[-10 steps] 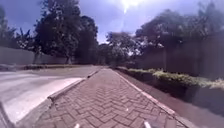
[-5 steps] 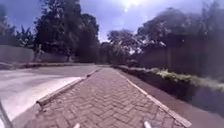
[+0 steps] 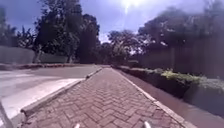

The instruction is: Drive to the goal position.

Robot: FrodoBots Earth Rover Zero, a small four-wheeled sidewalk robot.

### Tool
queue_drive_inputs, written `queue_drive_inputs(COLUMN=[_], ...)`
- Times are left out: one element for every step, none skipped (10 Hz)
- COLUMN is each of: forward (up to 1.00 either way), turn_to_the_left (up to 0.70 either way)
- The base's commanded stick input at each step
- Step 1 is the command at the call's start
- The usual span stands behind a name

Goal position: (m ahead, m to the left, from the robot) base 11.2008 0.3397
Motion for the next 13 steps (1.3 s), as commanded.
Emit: queue_drive_inputs(forward=[0.7, 0.7, 0.7, 0.7, 0.7, 0.7, 0.7, 0.7, 0.7, 0.7, 0.7, 0.7, 0.7], turn_to_the_left=[0.0, 0.0, 0.0, 0.0, 0.0, 0.0, 0.0, 0.0, 0.0, 0.0, 0.0, 0.0, 0.0])
